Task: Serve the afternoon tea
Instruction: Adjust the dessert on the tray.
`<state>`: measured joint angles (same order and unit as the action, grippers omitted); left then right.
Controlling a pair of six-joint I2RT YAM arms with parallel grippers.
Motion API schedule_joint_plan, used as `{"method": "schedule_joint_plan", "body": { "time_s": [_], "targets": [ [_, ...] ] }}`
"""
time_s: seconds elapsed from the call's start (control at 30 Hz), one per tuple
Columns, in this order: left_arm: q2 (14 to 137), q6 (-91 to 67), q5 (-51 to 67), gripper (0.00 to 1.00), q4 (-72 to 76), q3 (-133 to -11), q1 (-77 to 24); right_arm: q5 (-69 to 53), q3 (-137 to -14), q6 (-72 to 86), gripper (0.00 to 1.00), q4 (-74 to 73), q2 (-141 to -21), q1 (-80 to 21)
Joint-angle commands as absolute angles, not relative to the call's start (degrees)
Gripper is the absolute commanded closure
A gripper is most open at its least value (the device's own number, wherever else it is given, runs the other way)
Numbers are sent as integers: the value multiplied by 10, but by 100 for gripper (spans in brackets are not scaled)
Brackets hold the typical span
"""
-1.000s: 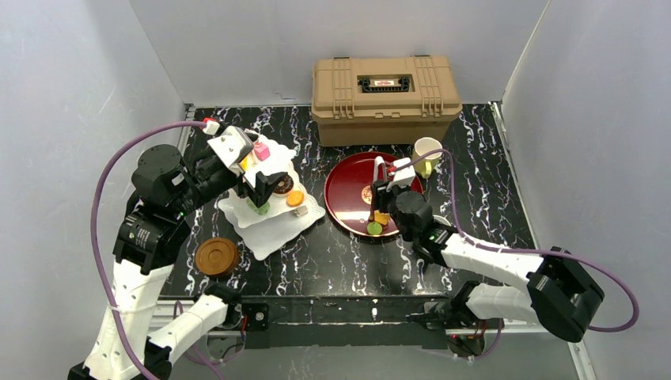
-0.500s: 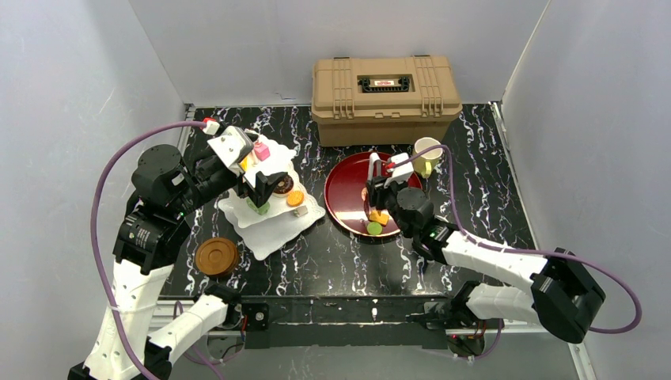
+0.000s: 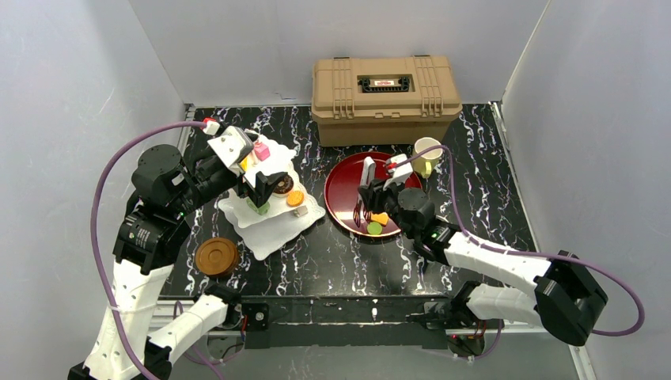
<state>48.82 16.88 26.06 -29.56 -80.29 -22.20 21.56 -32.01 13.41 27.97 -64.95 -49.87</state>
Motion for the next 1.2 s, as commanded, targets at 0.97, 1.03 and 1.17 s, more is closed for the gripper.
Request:
{"method": "schedule_joint_plan", "body": {
  "time_s": [0.97, 1.03, 1.17],
  "targets": [
    [487, 168, 262, 1, -286, -805, -221, 286, -301, 38, 99, 284, -631, -493],
    [487, 168, 262, 1, -286, -804, -221, 289, -307, 31, 99, 297, -644, -491],
    [486, 169, 261, 1, -286, -804, -221, 294, -318, 14, 99, 323, -672, -484]
  ]
}}
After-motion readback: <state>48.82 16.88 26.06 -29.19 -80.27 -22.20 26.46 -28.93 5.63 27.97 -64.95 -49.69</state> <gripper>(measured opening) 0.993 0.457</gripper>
